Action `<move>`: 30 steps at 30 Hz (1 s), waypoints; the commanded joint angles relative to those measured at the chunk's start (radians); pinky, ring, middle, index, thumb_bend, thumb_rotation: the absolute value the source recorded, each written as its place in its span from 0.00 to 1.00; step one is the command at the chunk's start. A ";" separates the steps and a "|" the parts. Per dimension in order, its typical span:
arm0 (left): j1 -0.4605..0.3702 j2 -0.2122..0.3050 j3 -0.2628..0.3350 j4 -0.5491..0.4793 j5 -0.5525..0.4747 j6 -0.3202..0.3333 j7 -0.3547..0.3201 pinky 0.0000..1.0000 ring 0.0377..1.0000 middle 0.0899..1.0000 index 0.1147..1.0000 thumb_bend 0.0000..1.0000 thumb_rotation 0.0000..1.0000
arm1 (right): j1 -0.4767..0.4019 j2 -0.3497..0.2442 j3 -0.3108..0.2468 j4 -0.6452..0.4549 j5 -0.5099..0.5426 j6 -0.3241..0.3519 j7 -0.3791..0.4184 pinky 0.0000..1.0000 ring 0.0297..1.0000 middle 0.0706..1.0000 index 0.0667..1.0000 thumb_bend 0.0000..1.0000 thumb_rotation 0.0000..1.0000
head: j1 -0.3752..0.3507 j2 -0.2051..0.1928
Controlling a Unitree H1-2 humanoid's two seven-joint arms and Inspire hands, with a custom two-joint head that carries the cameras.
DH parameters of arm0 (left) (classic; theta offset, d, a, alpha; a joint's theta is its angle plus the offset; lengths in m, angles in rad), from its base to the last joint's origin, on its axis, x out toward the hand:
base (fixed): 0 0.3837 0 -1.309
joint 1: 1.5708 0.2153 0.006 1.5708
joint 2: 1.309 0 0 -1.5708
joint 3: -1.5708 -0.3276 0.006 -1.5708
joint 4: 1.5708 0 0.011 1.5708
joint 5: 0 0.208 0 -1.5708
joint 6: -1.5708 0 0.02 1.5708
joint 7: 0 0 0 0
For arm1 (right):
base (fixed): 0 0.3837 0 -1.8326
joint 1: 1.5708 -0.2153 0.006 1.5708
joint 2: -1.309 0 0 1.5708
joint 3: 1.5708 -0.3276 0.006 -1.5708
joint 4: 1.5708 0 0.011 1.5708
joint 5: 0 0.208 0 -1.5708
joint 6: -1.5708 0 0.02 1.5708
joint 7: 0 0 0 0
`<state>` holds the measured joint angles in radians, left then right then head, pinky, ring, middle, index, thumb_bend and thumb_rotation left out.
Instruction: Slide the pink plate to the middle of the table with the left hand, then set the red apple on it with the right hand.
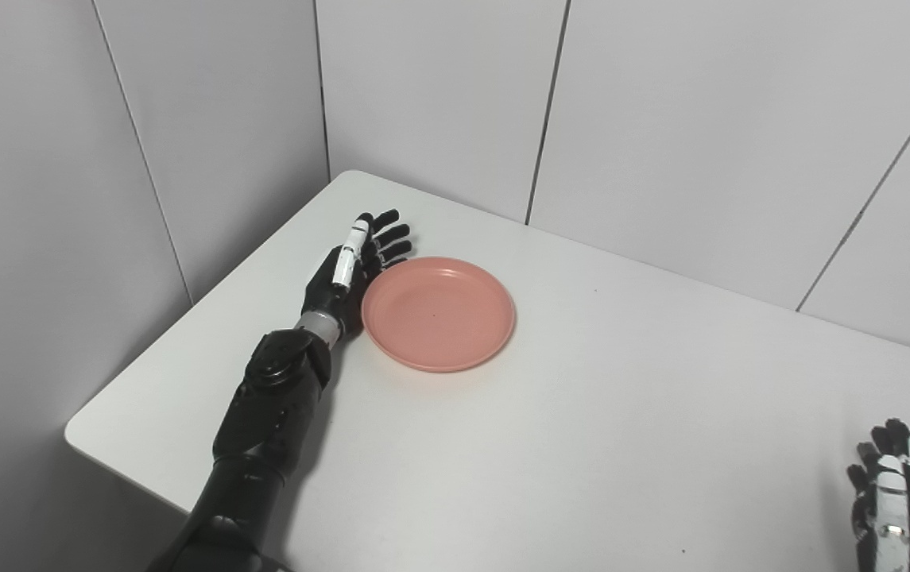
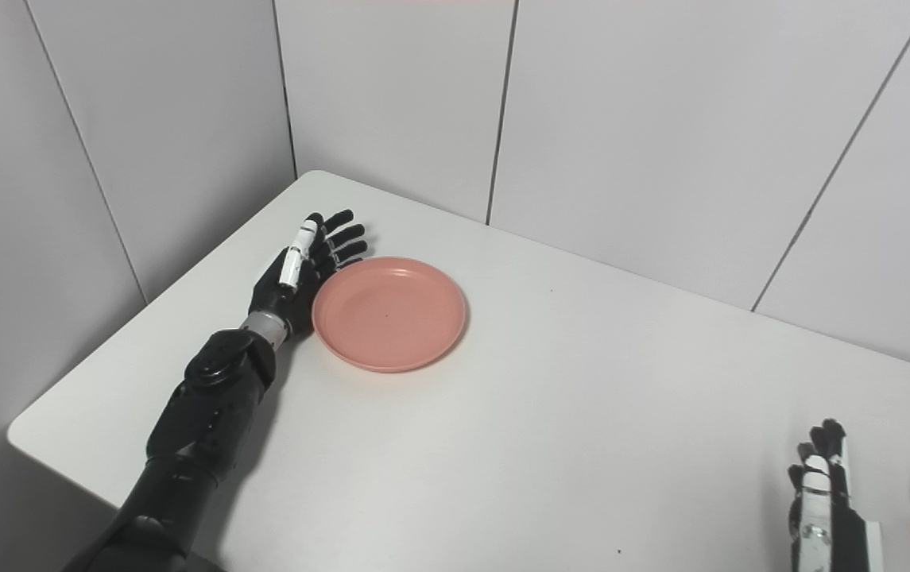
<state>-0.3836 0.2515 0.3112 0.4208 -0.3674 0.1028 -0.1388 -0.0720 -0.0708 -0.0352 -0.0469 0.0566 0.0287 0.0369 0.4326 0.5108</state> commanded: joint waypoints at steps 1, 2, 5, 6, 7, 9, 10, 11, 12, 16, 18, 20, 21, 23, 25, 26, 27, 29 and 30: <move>0.004 -0.024 -0.010 0.021 -0.008 0.025 0.003 0.85 0.84 0.83 0.81 0.30 1.00 | -0.022 0.001 -0.001 -0.024 0.004 -0.019 0.002 1.00 1.00 1.00 1.00 0.00 1.00 | -0.001 0.001; 0.005 -0.026 -0.010 0.019 -0.009 0.025 0.003 0.85 0.84 0.83 0.81 0.30 1.00 | -0.023 0.001 -0.001 -0.023 0.005 -0.019 0.003 1.00 1.00 1.00 1.00 0.00 1.00 | -0.001 0.001; 0.006 -0.035 -0.009 0.011 -0.010 0.026 0.006 0.85 0.84 0.83 0.81 0.30 1.00 | -0.023 0.004 -0.003 -0.027 0.009 -0.010 0.002 1.00 1.00 1.00 1.00 0.00 1.00 | -0.003 0.004; 0.007 -0.038 -0.010 0.009 -0.009 0.026 0.006 0.85 0.84 0.83 0.81 0.30 1.00 | -0.023 0.005 -0.005 -0.026 0.014 -0.011 0.002 1.00 1.00 1.00 1.00 0.00 1.00 | -0.003 0.004; 0.008 -0.041 -0.011 0.007 -0.009 0.026 0.003 0.85 0.84 0.83 0.81 0.30 1.00 | -0.023 0.005 -0.005 -0.023 0.015 -0.017 0.003 1.00 1.00 1.00 1.00 0.00 1.00 | -0.005 0.005; 0.010 -0.045 -0.013 0.003 -0.009 0.027 0.001 0.86 0.85 0.84 0.81 0.30 1.00 | -0.023 0.004 -0.005 -0.019 0.014 -0.023 0.003 1.00 1.00 1.00 1.00 0.00 1.00 | -0.008 0.007; 0.011 -0.047 -0.016 0.002 -0.008 0.027 0.001 0.86 0.85 0.84 0.81 0.31 1.00 | -0.023 0.003 -0.004 -0.015 0.012 -0.027 0.003 1.00 1.00 1.00 1.00 0.00 1.00 | -0.009 0.008; 0.013 -0.049 -0.018 0.001 -0.007 0.023 -0.001 0.86 0.85 0.84 0.81 0.31 1.00 | -0.023 0.001 -0.003 -0.012 0.009 -0.030 0.003 1.00 1.00 1.00 1.00 0.00 1.00 | -0.010 0.008; 0.014 -0.050 -0.020 0.001 -0.006 0.020 -0.003 0.86 0.85 0.84 0.81 0.31 1.00 | -0.023 0.000 -0.002 -0.011 0.006 -0.030 0.003 1.00 1.00 1.00 1.00 0.00 1.00 | -0.012 0.009; 0.019 -0.055 -0.028 -0.008 -0.004 0.020 -0.004 0.86 0.85 0.84 0.81 0.32 1.00 | -0.023 0.004 -0.002 -0.013 0.010 -0.032 0.003 1.00 1.00 1.00 1.00 0.00 1.00 | -0.017 0.012; 0.020 -0.059 -0.031 -0.015 -0.002 0.024 -0.001 0.86 0.85 0.84 0.82 0.32 1.00 | -0.023 0.005 -0.003 -0.011 0.012 -0.036 0.003 1.00 1.00 1.00 1.00 0.00 1.00 | -0.020 0.014; 0.021 -0.063 -0.034 -0.022 -0.002 0.028 -0.001 0.86 0.85 0.84 0.82 0.32 1.00 | -0.023 0.005 -0.003 -0.012 0.015 -0.034 0.004 1.00 1.00 1.00 1.00 0.00 1.00 | -0.023 0.017; 0.022 -0.065 -0.035 -0.024 -0.002 0.030 -0.001 0.85 0.85 0.84 0.82 0.32 1.00 | -0.023 0.005 -0.004 -0.012 0.018 -0.032 0.006 1.00 1.00 1.00 1.00 0.00 1.00 | -0.023 0.017; 0.021 -0.069 -0.036 -0.027 -0.003 0.033 0.001 0.85 0.85 0.84 0.81 0.32 1.00 | -0.023 0.006 -0.005 -0.008 0.022 -0.035 0.005 1.00 1.00 1.00 1.00 0.00 1.00 | -0.027 0.021; 0.022 -0.072 -0.038 -0.031 -0.001 0.034 0.001 0.85 0.84 0.83 0.81 0.32 1.00 | -0.023 0.007 -0.004 -0.004 0.018 -0.043 0.003 1.00 1.00 1.00 1.00 0.00 1.00 | -0.032 0.024; 0.024 -0.072 -0.042 -0.034 0.001 0.034 -0.001 0.85 0.85 0.83 0.81 0.33 1.00 | -0.023 0.006 -0.003 -0.003 0.013 -0.044 0.001 1.00 1.00 1.00 1.00 0.00 1.00 | -0.032 0.024; 0.025 -0.073 -0.045 -0.038 0.003 0.034 -0.002 0.85 0.85 0.84 0.82 0.33 1.00 | -0.024 0.005 -0.003 -0.002 0.010 -0.044 0.000 1.00 1.00 1.00 1.00 0.00 1.00 | -0.034 0.026; 0.029 -0.076 -0.052 -0.047 0.004 0.036 -0.002 0.85 0.85 0.84 0.82 0.33 1.00 | -0.023 0.002 0.000 0.000 0.004 -0.049 0.002 1.00 1.00 1.00 1.00 0.00 1.00 | -0.037 0.028; 0.031 -0.077 -0.055 -0.052 0.003 0.037 -0.002 0.85 0.85 0.84 0.82 0.33 1.00 | -0.024 0.002 -0.001 0.003 0.001 -0.052 0.000 1.00 1.00 1.00 1.00 0.00 1.00 | -0.037 0.028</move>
<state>-0.3676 0.1892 0.2687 0.3651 -0.3660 0.1037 -0.1413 -0.0720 -0.0692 -0.0355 -0.0251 0.0610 0.0275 0.0368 0.3958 0.5384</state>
